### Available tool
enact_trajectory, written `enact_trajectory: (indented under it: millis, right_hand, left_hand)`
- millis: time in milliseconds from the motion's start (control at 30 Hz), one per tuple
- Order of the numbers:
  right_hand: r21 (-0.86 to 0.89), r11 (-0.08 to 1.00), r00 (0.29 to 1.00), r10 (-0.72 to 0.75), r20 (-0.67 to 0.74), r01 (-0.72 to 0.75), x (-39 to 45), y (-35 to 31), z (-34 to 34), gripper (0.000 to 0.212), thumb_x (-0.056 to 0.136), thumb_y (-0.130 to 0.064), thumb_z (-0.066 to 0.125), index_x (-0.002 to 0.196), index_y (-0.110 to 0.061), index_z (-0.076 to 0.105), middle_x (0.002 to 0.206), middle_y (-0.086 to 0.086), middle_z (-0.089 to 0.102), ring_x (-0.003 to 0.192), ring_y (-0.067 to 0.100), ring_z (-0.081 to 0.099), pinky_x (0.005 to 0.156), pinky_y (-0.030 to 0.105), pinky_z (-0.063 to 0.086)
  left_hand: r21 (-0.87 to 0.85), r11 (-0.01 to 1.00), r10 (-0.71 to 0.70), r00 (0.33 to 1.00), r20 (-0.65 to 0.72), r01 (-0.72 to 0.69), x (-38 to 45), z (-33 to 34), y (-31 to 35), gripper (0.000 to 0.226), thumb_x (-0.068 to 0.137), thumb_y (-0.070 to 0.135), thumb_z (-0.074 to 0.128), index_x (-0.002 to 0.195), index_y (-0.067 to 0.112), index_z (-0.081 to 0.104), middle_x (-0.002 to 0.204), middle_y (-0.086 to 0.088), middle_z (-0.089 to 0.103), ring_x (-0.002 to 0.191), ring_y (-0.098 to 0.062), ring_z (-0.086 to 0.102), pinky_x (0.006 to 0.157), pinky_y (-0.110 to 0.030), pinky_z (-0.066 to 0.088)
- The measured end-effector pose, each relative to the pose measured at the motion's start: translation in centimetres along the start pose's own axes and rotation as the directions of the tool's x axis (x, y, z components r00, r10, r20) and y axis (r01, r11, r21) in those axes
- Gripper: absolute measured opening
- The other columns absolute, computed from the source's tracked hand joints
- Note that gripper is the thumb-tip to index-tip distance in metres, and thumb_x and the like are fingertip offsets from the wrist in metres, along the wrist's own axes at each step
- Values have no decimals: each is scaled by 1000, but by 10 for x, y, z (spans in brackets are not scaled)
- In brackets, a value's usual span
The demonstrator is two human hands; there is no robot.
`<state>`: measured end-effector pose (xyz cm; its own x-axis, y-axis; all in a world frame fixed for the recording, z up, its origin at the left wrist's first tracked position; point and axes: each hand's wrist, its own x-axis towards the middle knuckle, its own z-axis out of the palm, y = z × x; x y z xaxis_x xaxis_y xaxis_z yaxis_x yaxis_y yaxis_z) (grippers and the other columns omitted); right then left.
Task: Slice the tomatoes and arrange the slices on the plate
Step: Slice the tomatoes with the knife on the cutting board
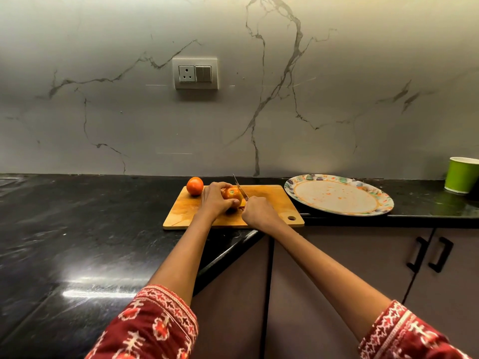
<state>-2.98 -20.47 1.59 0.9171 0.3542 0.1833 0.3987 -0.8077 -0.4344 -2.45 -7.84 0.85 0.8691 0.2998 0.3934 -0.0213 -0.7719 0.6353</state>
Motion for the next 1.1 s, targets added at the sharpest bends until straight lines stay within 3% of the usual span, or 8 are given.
enact_trajectory:
  millis: [233, 333, 467, 567, 667, 800, 1100]
  right_hand:
    - [33, 999, 1000, -25, 15, 24, 15, -7, 3, 22, 94, -17, 48, 100, 0, 61, 91, 12, 58, 83, 21, 57, 62, 24, 42]
    - [31, 999, 999, -33, -10, 34, 12, -3, 8, 20, 94, -14, 48, 104, -1, 60, 98, 13, 61, 93, 26, 61, 67, 26, 41]
    - [29, 998, 999, -46, -29, 47, 5, 6, 11, 21, 94, -11, 47, 108, 0, 58, 104, 14, 62, 89, 23, 58, 62, 24, 41]
    - [31, 999, 999, -39, -15, 40, 11, 1, 10, 22, 95, -13, 47, 108, 0, 59, 106, 14, 62, 95, 25, 60, 69, 26, 43]
    - [46, 998, 999, -33, 8, 33, 20, -7, 10, 24, 95, -16, 46, 105, 0, 60, 107, 16, 62, 99, 28, 60, 72, 28, 44]
    - [55, 998, 1000, -27, 10, 26, 26, -9, 12, 22, 95, -17, 47, 101, -1, 61, 103, 16, 63, 89, 25, 59, 70, 28, 46]
    - [19, 999, 999, -29, -18, 29, 15, 0, 19, 22, 93, -10, 48, 109, 1, 59, 107, 16, 62, 97, 28, 60, 75, 30, 48]
  left_hand:
    - [27, 1000, 4, 1000, 14, -4, 5, -3, -4, 51, 76, 24, 74, 122, 12, 58, 124, -12, 57, 115, -25, 52, 96, -40, 47]
    - [50, 998, 45, 999, 18, -46, 6, -2, -5, 49, 77, 23, 74, 122, 11, 58, 122, -12, 59, 114, -24, 54, 95, -37, 45]
    - [75, 995, 71, 997, 20, -72, 9, 0, -2, 49, 77, 23, 73, 121, 9, 58, 121, -12, 60, 114, -23, 54, 94, -33, 44]
    - [93, 993, 66, 998, 10, -67, 9, 0, -4, 48, 79, 22, 72, 122, 8, 57, 122, -12, 59, 115, -24, 54, 95, -33, 43]
    - [98, 993, 62, 998, 10, -63, 10, 1, -7, 47, 80, 22, 71, 122, 8, 57, 121, -13, 60, 112, -24, 55, 95, -33, 44]
    - [87, 995, 51, 998, 40, -55, 15, -2, -11, 46, 79, 23, 71, 120, 9, 58, 120, -13, 60, 112, -25, 54, 94, -36, 45]
    - [40, 999, 31, 999, 27, -32, 22, 2, -16, 49, 78, 24, 72, 122, 10, 58, 124, -12, 56, 116, -25, 50, 99, -40, 45]
